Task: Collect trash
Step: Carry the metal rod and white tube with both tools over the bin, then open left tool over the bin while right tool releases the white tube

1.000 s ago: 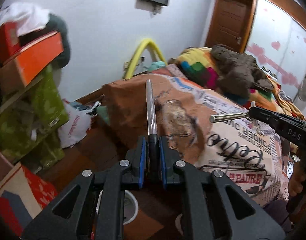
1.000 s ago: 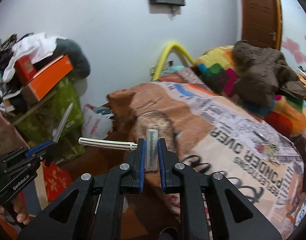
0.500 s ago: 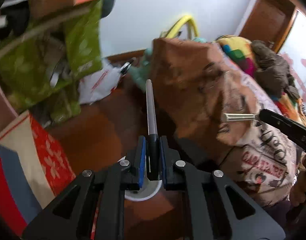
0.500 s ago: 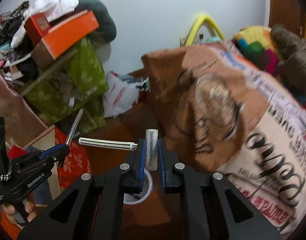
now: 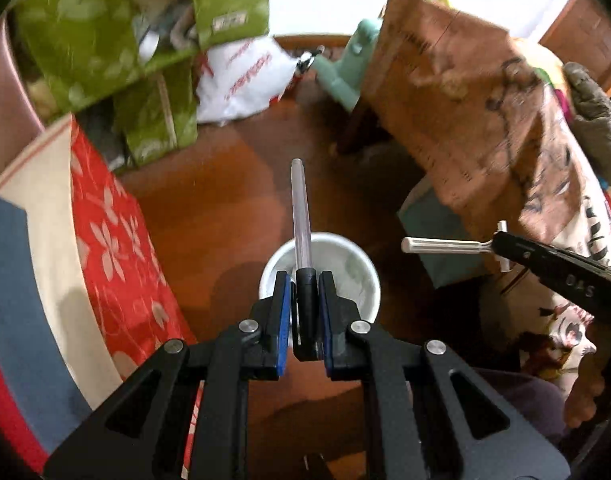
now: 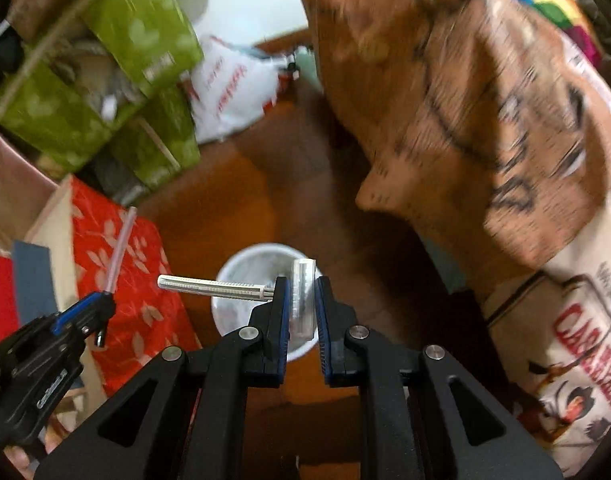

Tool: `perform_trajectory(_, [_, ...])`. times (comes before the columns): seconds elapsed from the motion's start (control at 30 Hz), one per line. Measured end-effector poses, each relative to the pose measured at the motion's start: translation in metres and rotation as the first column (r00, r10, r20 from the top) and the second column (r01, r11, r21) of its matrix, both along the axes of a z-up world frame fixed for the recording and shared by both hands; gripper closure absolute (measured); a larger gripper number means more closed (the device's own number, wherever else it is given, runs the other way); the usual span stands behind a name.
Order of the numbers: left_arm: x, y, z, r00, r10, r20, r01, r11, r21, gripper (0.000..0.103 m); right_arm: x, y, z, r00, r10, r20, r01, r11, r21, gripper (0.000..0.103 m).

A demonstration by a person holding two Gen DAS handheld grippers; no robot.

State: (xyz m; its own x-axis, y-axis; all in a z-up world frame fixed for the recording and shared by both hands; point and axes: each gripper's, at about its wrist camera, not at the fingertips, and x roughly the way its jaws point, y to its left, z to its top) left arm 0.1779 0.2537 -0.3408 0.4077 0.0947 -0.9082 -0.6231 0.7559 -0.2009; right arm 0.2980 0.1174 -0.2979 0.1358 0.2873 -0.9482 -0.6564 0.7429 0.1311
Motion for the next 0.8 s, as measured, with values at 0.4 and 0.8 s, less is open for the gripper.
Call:
perform_trajectory(0.4, [0.018,-0.008,-0.076,0.991,-0.036,-0.126,0.024,0.995,-0.096,0.091,0.013,0.020,-0.095,0.983,-0.059,-0.173,0.027,0.983,-0.181,0.091])
perform_trajectory(0.8, [0.045,-0.008,-0.137,0.966,-0.094,-0.241,0.053,0.984,-0.170,0.091,0.000,0.034,-0.111,0.987,0.066,-0.144,-0.093,0.978,-0.189,0.091])
